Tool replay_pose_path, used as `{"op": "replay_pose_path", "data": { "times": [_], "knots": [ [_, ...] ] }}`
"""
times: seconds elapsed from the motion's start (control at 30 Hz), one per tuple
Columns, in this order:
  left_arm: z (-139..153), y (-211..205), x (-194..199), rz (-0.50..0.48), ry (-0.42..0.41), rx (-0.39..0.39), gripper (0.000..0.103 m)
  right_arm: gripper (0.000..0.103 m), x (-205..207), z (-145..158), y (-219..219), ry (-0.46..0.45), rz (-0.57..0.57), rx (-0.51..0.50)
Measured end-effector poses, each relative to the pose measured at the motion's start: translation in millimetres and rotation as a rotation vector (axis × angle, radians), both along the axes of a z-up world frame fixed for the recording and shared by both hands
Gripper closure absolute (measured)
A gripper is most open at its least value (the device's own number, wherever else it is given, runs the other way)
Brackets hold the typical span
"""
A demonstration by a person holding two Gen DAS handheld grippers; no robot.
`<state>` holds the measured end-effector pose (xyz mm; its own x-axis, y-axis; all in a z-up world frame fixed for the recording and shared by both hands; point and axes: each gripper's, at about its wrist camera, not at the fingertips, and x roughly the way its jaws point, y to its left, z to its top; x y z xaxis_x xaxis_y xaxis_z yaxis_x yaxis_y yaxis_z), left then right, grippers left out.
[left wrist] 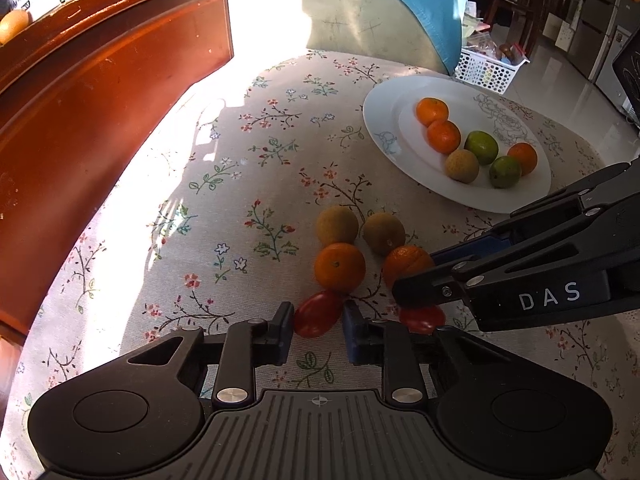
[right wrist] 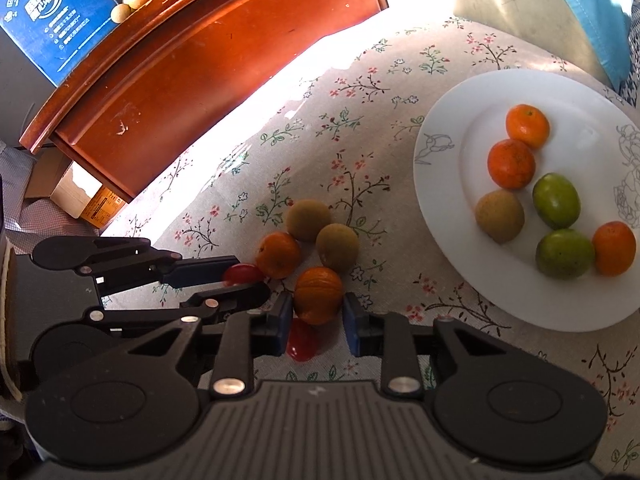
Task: Organize fruits
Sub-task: 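Grasp a red tomato with the left gripper while the right gripper grasps an orange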
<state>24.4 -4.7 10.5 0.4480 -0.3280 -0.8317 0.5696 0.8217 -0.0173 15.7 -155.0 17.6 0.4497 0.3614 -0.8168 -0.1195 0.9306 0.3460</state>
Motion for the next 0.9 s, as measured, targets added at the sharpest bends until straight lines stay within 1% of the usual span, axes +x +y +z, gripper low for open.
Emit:
{"op": "replay_pose_path", "data": {
  "times": [0.17, 0.33, 0.57, 0.73, 0.9],
  "knots": [
    [2.4, 0.0, -0.3, 0.004, 0.0, -0.001, 0.08, 0.077, -0.9, 2.1, -0.4, -0.01, 0.003, -0.004],
    [10.6, 0.2, -1.8, 0.002, -0.005, -0.027, 0.08, 0.077, -2.8, 4.3, -1.9, -0.021, 0.007, -0.002],
    [16.0, -3.9, -2.6, 0.0, -0.016, -0.031, 0.08, 0.077, -3.9, 7.6, -5.2, -0.035, -0.001, -0.005],
    [25.2, -6.4, -1.1, 0.004, -0.031, -0.056, 0.08, 0.077, -4.4, 16.4, -11.5, -0.065, -0.01, -0.003],
    [37.1, -13.5, 2.6, 0.011, -0.048, -0.092, 0.08, 0.077, -0.1, 31.1, -27.1, -0.11, -0.055, -0.002]
  ]
}}
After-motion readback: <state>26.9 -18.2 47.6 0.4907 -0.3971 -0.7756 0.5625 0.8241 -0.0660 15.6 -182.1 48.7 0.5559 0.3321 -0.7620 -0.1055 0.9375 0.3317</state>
